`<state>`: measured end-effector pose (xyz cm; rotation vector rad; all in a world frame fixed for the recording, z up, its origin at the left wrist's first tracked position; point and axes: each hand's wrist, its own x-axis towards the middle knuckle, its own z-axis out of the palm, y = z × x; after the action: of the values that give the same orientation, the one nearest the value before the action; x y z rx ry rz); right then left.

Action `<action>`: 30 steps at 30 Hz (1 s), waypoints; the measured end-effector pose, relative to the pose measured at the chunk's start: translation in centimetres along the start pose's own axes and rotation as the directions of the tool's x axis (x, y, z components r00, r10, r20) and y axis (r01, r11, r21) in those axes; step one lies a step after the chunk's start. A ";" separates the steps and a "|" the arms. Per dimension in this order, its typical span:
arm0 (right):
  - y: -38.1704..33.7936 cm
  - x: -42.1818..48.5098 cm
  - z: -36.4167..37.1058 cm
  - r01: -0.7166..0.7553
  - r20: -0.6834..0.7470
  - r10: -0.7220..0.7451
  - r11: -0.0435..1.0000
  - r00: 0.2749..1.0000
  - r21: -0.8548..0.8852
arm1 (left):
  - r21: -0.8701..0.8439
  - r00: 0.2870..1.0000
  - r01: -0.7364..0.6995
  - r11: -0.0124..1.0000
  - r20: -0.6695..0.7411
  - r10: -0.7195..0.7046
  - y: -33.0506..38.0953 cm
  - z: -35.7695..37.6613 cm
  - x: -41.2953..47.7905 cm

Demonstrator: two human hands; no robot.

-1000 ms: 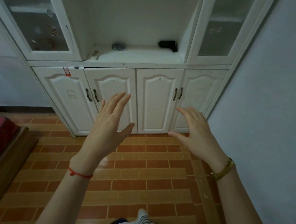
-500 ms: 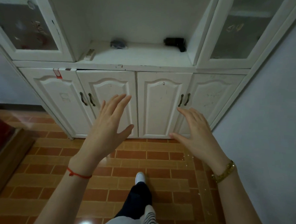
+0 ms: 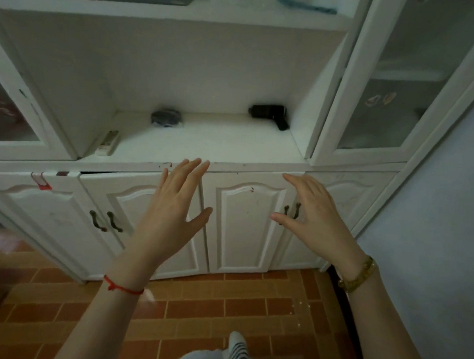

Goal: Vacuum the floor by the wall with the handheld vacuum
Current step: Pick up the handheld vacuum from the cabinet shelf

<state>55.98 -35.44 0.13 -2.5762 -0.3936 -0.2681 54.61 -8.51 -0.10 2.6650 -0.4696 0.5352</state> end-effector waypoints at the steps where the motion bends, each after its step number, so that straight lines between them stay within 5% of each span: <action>1: 0.5 1.0 0.2 -0.009 0.002 0.009 1.000 1.000 0.012 | -0.008 1.000 -0.005 1.000 0.007 0.005 -0.5 0.4 1.2; 12: 5.9 9.0 2.1 -0.081 0.035 0.078 0.992 0.996 0.100 | -0.058 0.993 -0.031 0.998 0.110 0.037 -3.3 6.7 10.8; 30: 15.7 27.8 3.2 0.009 0.108 -0.023 0.991 0.994 0.131 | 0.003 0.994 0.096 0.995 0.047 -0.096 -6.0 13.7 26.6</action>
<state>87.55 -40.45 -2.50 -2.4669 -0.4568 -0.1030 84.19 -15.59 -2.37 2.6904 -0.3521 0.4445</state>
